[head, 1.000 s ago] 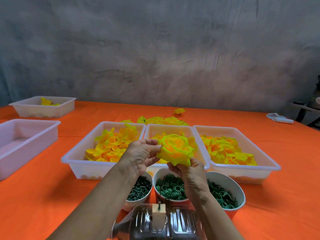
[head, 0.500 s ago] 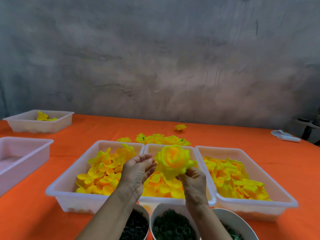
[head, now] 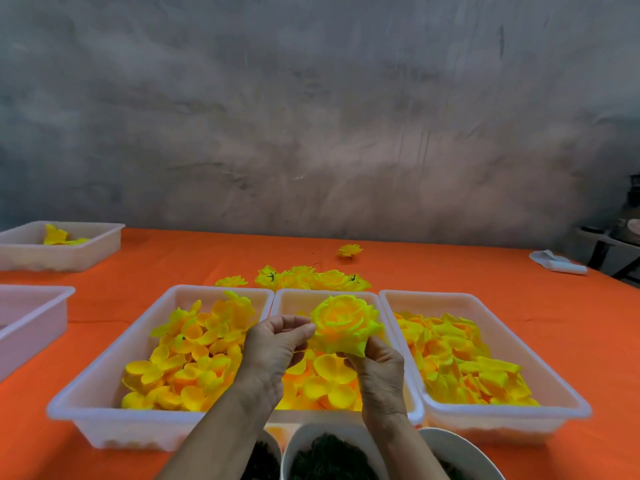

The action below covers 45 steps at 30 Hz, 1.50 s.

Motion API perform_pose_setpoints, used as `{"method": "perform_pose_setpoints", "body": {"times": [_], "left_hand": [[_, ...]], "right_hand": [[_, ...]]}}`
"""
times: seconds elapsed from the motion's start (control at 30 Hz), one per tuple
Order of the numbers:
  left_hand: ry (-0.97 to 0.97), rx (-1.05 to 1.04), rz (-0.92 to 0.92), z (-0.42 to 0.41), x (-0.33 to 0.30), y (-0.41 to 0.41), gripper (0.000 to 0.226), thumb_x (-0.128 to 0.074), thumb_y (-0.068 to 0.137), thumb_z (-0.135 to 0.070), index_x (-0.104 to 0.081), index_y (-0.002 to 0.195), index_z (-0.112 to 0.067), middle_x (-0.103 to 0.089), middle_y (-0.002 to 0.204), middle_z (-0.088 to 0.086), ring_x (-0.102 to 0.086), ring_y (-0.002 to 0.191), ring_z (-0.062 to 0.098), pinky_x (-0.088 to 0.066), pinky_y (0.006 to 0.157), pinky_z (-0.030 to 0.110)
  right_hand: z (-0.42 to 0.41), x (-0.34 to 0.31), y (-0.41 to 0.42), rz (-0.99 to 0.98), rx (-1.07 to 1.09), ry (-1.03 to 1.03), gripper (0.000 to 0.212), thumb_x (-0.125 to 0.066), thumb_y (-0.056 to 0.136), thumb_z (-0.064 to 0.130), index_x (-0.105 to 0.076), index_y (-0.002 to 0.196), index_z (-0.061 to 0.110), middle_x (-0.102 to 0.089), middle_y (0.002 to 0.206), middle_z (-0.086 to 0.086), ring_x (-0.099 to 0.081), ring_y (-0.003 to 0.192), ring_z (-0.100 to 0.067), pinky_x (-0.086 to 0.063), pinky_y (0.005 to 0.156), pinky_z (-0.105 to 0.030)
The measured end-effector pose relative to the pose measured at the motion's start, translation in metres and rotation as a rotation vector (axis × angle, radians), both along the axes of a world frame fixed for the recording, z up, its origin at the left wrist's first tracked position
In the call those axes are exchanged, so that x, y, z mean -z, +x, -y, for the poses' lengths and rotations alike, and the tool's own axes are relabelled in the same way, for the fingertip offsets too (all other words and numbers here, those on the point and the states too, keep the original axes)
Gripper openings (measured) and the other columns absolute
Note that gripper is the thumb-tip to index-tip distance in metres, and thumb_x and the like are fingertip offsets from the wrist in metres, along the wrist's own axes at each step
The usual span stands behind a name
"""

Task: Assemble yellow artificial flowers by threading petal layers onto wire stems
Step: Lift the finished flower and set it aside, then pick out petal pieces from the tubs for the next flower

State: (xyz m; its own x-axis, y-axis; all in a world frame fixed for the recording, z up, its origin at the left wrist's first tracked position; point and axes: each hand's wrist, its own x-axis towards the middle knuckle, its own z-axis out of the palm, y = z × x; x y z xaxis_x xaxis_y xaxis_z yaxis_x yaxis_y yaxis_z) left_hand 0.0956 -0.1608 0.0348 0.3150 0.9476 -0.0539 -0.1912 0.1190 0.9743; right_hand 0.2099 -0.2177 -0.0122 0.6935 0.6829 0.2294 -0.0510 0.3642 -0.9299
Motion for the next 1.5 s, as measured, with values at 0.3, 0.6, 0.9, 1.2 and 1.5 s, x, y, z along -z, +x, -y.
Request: {"method": "perform_pose_setpoints", "body": {"times": [0.3,0.6,0.9,1.2,1.5], "left_hand": [[-0.115,-0.043,-0.009,-0.020,0.015,-0.004,0.008,-0.061,0.087,-0.001,-0.067,0.085,-0.005,-0.066,0.071,0.006,-0.055,0.061,0.017,-0.045,0.055,0.026],[-0.129,-0.060,-0.016,-0.048,0.026,-0.014,0.013,-0.057,0.090,-0.002,-0.068,0.083,-0.005,-0.066,0.066,0.004,-0.055,0.054,0.013,-0.045,0.045,0.019],[-0.095,-0.069,-0.067,-0.051,0.037,-0.016,0.015,-0.056,0.089,0.000,-0.066,0.080,-0.007,-0.063,0.066,0.004,-0.052,0.053,0.010,-0.042,0.047,0.017],[-0.034,-0.123,-0.087,-0.032,0.011,-0.041,0.017,-0.054,0.090,-0.001,-0.060,0.076,-0.008,-0.060,0.066,0.005,-0.049,0.053,0.012,-0.039,0.048,0.019],[-0.002,-0.169,-0.125,-0.011,0.000,-0.079,0.019,-0.053,0.093,-0.003,-0.058,0.076,-0.011,-0.057,0.068,0.004,-0.048,0.050,0.011,-0.038,0.042,0.016]], "right_hand": [[-0.038,-0.006,0.023,-0.267,0.041,-0.132,0.011,-0.069,0.079,0.001,-0.068,0.082,0.012,-0.067,0.058,0.002,-0.062,0.056,-0.012,-0.044,0.058,-0.026],[-0.128,-0.027,0.046,-0.328,-0.025,-0.234,0.013,-0.068,0.078,-0.004,-0.064,0.074,0.007,-0.060,0.048,-0.002,-0.057,0.042,-0.010,-0.041,0.045,-0.019],[-0.147,-0.040,0.060,-0.127,-0.297,-0.361,0.049,-0.060,0.085,-0.003,-0.045,0.131,0.002,-0.065,0.109,-0.013,-0.065,0.094,-0.025,-0.051,0.067,-0.034],[-0.063,-0.053,0.029,0.104,-0.416,-0.427,0.015,-0.060,0.088,0.008,-0.064,0.101,0.014,-0.075,0.090,-0.005,-0.071,0.083,-0.016,-0.050,0.071,-0.031],[-0.008,-0.050,-0.020,0.135,-0.508,-0.455,0.014,-0.057,0.090,0.007,-0.065,0.100,0.014,-0.074,0.086,-0.003,-0.071,0.077,-0.013,-0.051,0.065,-0.026]]}}
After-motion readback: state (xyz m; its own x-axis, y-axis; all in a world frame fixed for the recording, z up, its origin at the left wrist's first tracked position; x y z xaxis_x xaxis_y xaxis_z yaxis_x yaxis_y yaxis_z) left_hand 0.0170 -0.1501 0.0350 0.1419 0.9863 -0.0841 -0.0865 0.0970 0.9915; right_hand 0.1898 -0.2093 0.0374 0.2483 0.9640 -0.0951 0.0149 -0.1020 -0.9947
